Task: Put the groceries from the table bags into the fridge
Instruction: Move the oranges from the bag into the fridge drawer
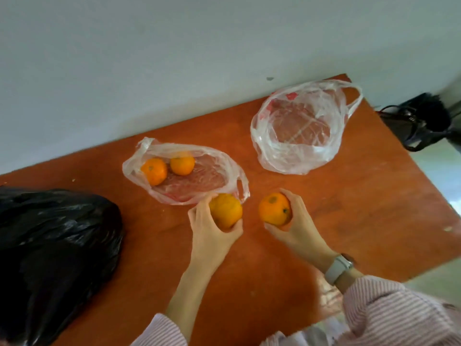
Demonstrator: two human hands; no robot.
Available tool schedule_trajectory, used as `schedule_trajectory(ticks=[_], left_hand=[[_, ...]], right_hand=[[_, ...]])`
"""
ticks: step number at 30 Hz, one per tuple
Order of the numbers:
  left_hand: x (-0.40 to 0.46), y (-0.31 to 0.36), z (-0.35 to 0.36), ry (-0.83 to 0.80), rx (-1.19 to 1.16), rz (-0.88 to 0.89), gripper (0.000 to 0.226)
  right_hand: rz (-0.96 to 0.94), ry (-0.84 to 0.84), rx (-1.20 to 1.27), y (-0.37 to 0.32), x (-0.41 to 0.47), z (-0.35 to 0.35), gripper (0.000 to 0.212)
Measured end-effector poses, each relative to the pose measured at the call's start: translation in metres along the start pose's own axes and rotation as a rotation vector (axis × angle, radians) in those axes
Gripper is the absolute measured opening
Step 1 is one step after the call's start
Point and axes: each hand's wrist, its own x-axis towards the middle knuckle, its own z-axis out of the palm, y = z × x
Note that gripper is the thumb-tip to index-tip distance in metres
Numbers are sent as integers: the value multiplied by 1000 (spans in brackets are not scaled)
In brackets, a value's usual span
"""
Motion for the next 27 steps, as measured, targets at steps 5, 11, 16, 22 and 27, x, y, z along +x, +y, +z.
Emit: schedule_trajectory(ticks=[5,11,16,22,27], left_hand=[[-46,46,71,-291,-9,204,66],[-168,133,195,-657,34,403,70],[-309,198,308,-929,72,646,70],[-472,274,413,-1280,89,954,71],[-576,340,494,-1409,66,1128,72]], right_hand=[[232,178,53,54,-99,-64,80],[452,655,80,138,-281,-143,74],[635,878,60,193,-457,-201,68],[822,1142,85,237,-625,-253,68],[891,1368,98,269,-721,-311,69]])
